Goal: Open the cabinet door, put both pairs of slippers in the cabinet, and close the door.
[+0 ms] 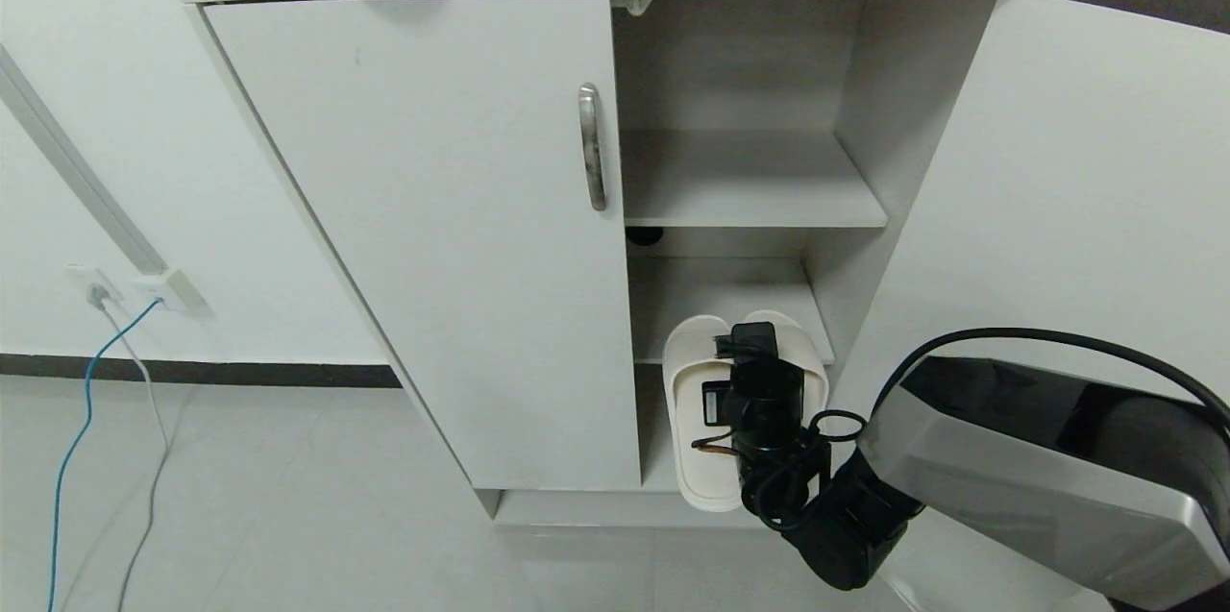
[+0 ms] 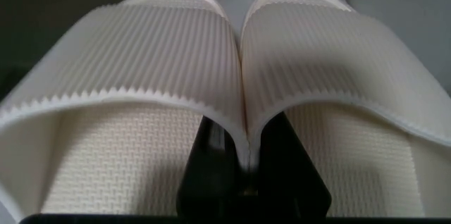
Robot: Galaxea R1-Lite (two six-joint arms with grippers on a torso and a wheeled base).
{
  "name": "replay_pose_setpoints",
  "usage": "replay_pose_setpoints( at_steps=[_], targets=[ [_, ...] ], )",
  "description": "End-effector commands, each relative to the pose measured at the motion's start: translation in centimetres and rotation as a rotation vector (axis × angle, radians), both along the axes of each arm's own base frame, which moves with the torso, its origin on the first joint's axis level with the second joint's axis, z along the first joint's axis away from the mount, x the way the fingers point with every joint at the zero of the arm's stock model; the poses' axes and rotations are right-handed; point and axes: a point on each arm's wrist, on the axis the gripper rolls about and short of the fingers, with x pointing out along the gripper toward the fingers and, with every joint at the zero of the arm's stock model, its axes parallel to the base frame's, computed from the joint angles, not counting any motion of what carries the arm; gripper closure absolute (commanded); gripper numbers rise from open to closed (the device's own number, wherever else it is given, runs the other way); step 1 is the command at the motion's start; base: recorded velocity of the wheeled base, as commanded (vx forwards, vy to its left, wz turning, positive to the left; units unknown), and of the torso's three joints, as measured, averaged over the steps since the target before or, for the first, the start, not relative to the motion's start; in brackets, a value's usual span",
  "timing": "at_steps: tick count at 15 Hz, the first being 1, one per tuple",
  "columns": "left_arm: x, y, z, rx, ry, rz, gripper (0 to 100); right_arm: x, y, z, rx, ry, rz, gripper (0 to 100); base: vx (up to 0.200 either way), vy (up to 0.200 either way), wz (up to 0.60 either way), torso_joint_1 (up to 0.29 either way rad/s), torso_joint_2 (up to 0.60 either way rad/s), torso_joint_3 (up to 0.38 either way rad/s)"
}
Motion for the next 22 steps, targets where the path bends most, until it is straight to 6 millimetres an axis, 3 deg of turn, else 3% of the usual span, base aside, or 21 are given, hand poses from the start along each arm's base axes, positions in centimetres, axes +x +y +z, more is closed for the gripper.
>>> replay_pose_setpoints(
  at_steps=[1,9,14,18,22],
  targets=[
    [0.0,0.0,0.0,-0.001,0.002,0.000,100,0.0,0.0,0.1,0.001,-0.002,0.001,100,0.000,0.000,0.00,0.000,0.00,0.000],
    [0.0,0.0,0.0,-0.001,0.002,0.000,100,0.8,-0.1,-0.3,0.005,-0.002,-0.001,100,0.000,0.000,0.00,0.000,0.00,0.000],
    [0.0,0.0,0.0,0.000,0.002,0.000,100,4.5,-0.5,-0.3,0.010,-0.002,-0.006,100,0.000,0.000,0.00,0.000,0.00,0.000],
    [0.0,0.0,0.0,0.000,0.002,0.000,100,8.8,-0.6,0.8,0.032,-0.026,-0.021,100,0.000,0.000,0.00,0.000,0.00,0.000],
    [0.0,0.0,0.0,0.000,0.002,0.003,100,10.7,-0.5,1.4,0.043,-0.041,-0.024,100,0.050,0.000,0.00,0.003,0.00,0.002]
  ],
)
